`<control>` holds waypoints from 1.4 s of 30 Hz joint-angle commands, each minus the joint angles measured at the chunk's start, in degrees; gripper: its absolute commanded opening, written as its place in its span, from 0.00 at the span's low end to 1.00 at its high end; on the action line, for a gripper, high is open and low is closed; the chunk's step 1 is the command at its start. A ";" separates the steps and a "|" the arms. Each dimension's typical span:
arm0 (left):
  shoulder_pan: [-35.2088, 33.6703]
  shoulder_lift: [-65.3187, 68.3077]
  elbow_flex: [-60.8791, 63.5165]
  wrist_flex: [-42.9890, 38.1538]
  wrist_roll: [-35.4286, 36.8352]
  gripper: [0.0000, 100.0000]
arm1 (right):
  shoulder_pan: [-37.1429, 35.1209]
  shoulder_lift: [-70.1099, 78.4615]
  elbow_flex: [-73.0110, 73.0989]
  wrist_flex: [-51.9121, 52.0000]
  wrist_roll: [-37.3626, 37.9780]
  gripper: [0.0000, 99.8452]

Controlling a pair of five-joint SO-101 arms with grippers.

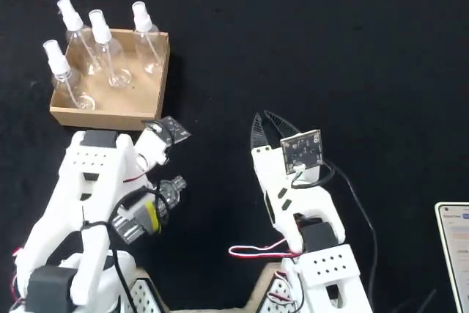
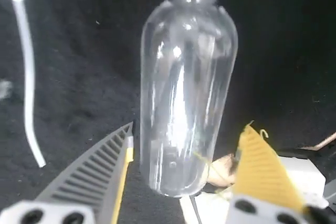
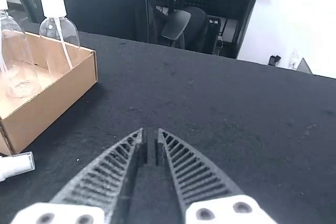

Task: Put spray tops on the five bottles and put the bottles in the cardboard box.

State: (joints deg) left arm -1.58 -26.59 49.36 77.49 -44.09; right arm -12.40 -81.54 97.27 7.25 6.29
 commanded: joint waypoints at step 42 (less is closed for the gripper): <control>7.96 -4.75 6.73 -13.10 12.57 0.10 | 0.97 0.22 -0.75 -1.85 0.53 0.04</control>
State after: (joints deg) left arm 6.24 -29.76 59.47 59.21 -31.78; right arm -12.40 -81.54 97.27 7.08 6.29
